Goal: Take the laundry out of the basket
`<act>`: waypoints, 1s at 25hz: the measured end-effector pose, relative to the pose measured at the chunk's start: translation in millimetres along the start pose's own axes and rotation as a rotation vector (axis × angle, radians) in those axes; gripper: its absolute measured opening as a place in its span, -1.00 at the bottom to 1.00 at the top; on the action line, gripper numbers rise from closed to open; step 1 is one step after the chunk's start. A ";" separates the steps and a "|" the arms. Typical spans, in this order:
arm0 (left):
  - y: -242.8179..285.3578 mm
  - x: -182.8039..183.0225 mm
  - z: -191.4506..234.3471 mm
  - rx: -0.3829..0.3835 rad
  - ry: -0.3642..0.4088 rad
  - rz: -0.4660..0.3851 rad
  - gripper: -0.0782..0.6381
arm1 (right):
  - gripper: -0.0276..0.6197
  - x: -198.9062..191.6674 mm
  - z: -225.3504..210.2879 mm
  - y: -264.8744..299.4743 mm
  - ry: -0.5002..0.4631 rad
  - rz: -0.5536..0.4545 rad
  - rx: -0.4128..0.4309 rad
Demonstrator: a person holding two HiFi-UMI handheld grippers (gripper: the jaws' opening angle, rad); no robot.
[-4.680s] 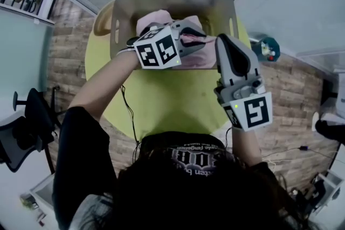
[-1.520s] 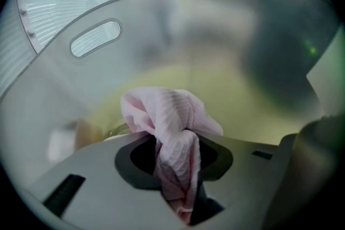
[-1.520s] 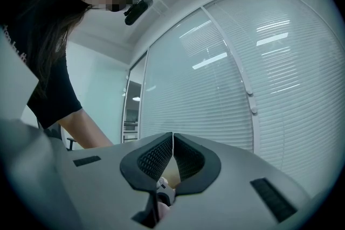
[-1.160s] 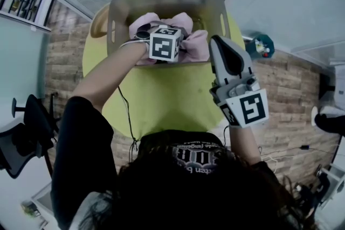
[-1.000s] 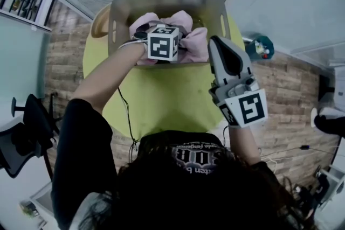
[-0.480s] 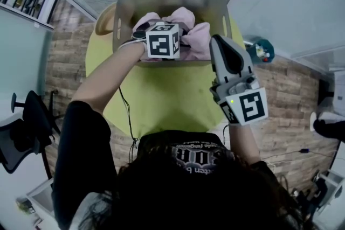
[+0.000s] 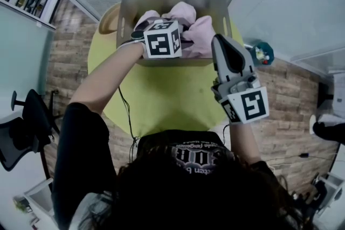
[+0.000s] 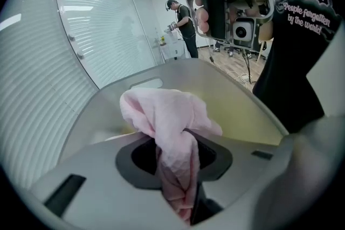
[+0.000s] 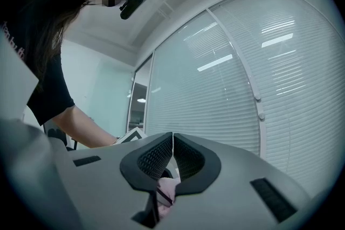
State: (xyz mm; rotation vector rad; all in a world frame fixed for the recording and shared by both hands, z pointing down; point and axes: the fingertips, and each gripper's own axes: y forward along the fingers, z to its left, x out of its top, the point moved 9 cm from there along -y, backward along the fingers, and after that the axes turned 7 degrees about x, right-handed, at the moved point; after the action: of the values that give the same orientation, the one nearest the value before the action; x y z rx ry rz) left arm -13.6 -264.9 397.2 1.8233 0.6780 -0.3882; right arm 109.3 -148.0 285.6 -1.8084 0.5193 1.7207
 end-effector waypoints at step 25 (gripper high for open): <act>-75.0 30.3 2.2 0.287 -0.226 -0.190 -0.46 | -0.82 11.2 19.9 -3.7 -0.023 0.001 0.002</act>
State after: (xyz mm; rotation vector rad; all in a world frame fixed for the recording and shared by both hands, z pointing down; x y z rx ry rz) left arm -36.3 -241.2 323.2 1.9492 0.6645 -0.8417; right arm 97.5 -131.1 275.1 -1.7845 0.5127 1.7393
